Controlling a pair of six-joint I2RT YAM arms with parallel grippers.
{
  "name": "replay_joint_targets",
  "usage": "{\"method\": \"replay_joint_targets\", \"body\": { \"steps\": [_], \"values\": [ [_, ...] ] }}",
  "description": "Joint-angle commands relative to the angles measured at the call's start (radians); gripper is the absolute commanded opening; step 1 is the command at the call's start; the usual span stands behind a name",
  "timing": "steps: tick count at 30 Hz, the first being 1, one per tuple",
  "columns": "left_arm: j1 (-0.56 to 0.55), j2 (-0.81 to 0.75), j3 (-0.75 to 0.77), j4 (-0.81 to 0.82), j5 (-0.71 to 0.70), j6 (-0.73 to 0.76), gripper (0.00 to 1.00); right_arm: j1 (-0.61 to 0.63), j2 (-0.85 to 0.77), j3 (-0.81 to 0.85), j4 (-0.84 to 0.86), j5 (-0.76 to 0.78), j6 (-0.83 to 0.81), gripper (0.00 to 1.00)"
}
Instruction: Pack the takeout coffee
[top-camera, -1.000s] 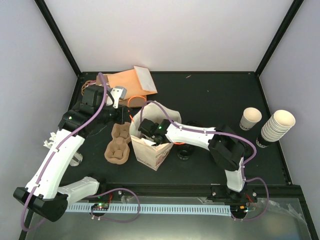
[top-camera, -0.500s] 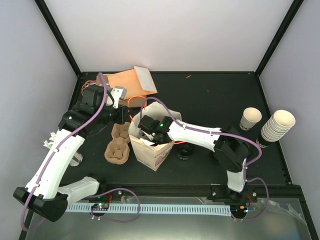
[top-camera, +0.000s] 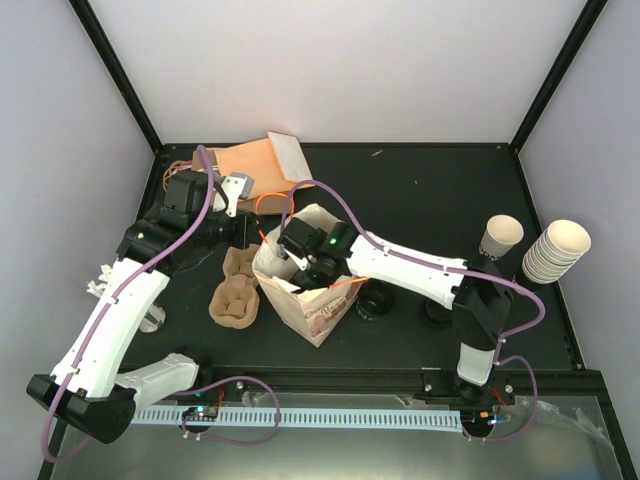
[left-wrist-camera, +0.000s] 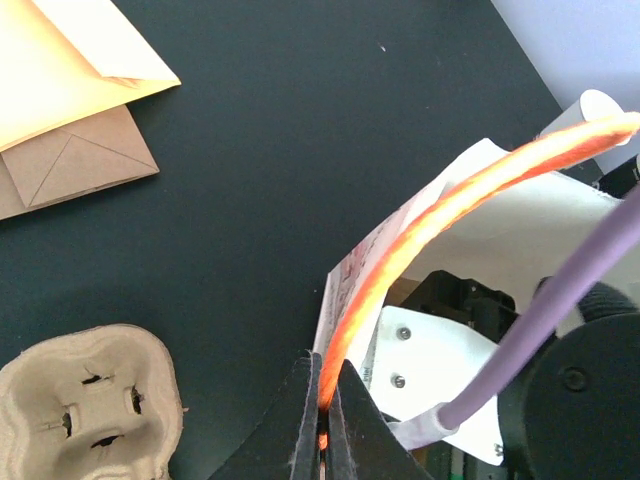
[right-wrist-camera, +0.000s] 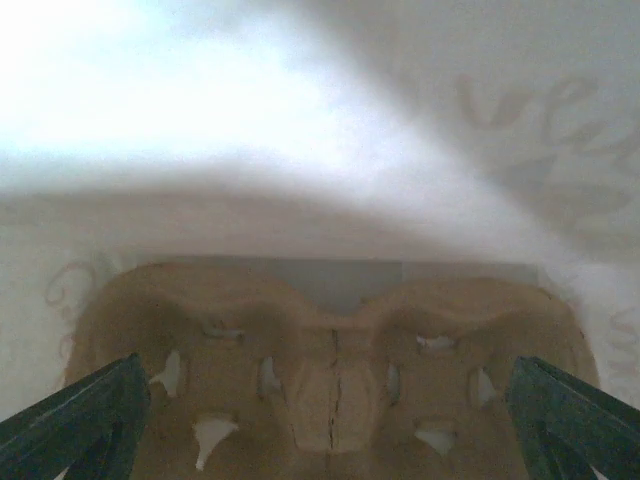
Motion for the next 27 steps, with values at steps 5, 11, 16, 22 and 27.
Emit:
{"method": "replay_joint_targets", "body": {
  "steps": [5,11,16,22,27],
  "values": [
    [0.007,-0.008,-0.002,0.0,0.023,0.014,0.02,0.007,-0.065,0.049,-0.048,0.028,-0.004,0.94],
    [0.007,-0.009,-0.001,0.0,0.028,0.018,0.01,0.007,-0.096,0.076,-0.063,0.036,0.0,0.96],
    [0.007,-0.011,0.003,-0.002,0.028,0.027,0.01,0.007,-0.119,0.087,-0.055,0.035,0.001,0.97],
    [0.007,-0.013,0.023,-0.016,0.017,0.041,0.02,0.007,-0.105,0.132,-0.063,0.029,0.002,0.91],
    [0.007,-0.007,0.075,-0.048,-0.022,0.053,0.02,0.007,-0.096,0.19,-0.058,0.037,-0.004,0.9]
  ]
}}
